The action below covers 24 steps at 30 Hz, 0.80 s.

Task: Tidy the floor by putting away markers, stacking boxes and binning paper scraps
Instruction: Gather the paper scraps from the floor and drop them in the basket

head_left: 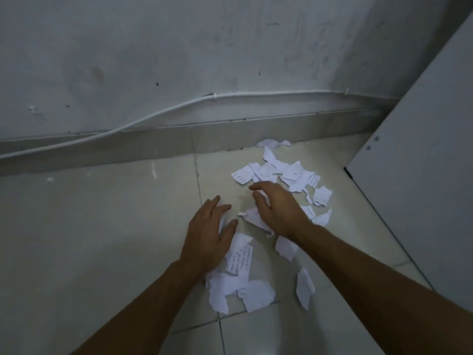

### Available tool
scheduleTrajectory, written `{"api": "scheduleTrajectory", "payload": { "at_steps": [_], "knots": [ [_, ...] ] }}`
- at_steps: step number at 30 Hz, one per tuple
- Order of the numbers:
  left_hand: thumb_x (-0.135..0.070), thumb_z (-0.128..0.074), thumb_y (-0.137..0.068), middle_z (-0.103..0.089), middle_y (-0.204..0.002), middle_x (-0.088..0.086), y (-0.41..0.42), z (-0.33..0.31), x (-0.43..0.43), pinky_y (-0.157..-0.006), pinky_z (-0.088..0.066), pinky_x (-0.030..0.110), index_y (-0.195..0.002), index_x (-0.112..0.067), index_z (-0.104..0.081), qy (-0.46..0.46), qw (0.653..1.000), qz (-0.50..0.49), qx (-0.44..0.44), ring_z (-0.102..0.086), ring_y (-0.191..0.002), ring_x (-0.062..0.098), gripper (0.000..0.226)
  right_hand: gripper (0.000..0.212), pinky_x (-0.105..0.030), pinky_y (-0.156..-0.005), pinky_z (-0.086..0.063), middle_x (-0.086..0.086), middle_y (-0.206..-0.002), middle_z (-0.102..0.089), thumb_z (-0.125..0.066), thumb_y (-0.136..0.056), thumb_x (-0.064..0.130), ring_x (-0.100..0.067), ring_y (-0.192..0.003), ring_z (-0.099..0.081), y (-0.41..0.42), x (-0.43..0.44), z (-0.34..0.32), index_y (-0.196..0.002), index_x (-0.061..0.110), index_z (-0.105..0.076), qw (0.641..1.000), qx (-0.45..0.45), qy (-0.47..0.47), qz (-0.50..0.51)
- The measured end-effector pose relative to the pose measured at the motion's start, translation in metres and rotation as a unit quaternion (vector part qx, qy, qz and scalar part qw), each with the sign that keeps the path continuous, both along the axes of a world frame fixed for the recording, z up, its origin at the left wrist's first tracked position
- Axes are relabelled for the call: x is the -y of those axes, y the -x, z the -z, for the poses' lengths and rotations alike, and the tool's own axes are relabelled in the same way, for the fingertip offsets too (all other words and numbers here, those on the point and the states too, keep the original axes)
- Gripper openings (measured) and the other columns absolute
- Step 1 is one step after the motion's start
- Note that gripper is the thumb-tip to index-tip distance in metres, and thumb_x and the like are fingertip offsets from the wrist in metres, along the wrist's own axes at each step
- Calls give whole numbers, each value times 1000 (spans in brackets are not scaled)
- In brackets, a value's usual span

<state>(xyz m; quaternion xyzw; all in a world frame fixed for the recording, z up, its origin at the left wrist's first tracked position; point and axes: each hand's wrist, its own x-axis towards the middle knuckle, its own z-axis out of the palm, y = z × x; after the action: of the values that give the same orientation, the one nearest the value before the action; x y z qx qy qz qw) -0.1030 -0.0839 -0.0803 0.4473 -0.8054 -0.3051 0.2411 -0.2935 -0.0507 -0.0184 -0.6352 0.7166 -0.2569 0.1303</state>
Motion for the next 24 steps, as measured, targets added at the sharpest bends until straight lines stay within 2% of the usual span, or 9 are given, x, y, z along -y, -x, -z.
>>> {"api": "scheduleTrajectory", "payload": {
  "at_steps": [4, 7, 10, 13, 16, 19, 21, 24],
  "knots": [
    [-30, -53, -99, -55, -141, 7, 21, 3, 41, -116, -30, 48, -126, -13, -63, -39, 995, -81, -50, -45, -135, 26, 33, 31, -41, -107, -40, -8, -131, -62, -47, -101, 21, -25, -121, -55, 43, 54, 0, -129, 12, -60, 998, 12, -7, 57],
    [-36, -52, -97, -64, -131, 3, 24, 11, 45, -108, -38, 53, -119, -16, -69, 3, 990, -115, -76, -53, -128, 22, 34, 32, -44, -109, -39, -9, -133, -60, -49, -100, 21, -26, -123, -54, 62, 99, 3, -130, 12, -58, 993, 53, 10, 107],
    [-55, -40, -92, -64, -129, -9, 29, 17, 44, -111, -33, 46, -115, -26, -69, 35, 990, -128, -52, -51, -130, 11, 48, 38, -45, -112, -36, -8, -143, -51, -49, -100, 23, -27, -130, -48, 72, 131, 21, -137, 13, -49, 990, 59, -20, 127],
    [-59, -38, -91, -61, -131, -13, 32, 17, 46, -109, -27, 35, -115, -29, -68, 41, 990, -130, -25, -47, -132, 8, 49, 44, -43, -115, -29, -6, -149, -43, -50, -99, 24, -26, -137, -40, 76, 151, 39, -142, 16, -42, 987, 38, -70, 140],
    [-59, -40, -90, -61, -132, -13, 34, 19, 47, -106, -24, 31, -112, -31, -68, 49, 991, -126, -1, -46, -132, 7, 45, 43, -46, -113, -27, -8, -141, -49, -47, -98, 26, -27, -131, -43, 73, 156, 54, -140, 15, -44, 984, -48, -78, 150],
    [-58, -42, -89, -61, -131, -15, 36, 21, 50, -103, -25, 32, -108, -33, -67, 54, 990, -130, -2, -47, -131, 7, 40, 37, -41, -104, -34, -12, -130, -52, -49, -97, 27, -28, -118, -48, 70, 153, 67, -131, 12, -52, 980, -118, 7, 161],
    [-57, -44, -89, -61, -130, -15, 37, 21, 51, -103, -26, 32, -107, -34, -67, 56, 990, -130, -6, -47, -131, 7, 37, 36, -40, -102, -38, -12, -129, -52, -53, -94, 26, -28, -118, -48, 74, 155, 67, -127, 11, -53, 974, -107, 72, 188],
    [-56, -45, -88, -62, -130, -13, 39, 20, 51, -104, -28, 34, -106, -32, -68, 56, 990, -132, -8, -48, -131, 8, 38, 42, -45, -111, -32, -11, -135, -49, -52, -96, 28, -28, -128, -44, 84, 161, 66, -134, 10, -47, 981, -63, 51, 177]
  ]
}}
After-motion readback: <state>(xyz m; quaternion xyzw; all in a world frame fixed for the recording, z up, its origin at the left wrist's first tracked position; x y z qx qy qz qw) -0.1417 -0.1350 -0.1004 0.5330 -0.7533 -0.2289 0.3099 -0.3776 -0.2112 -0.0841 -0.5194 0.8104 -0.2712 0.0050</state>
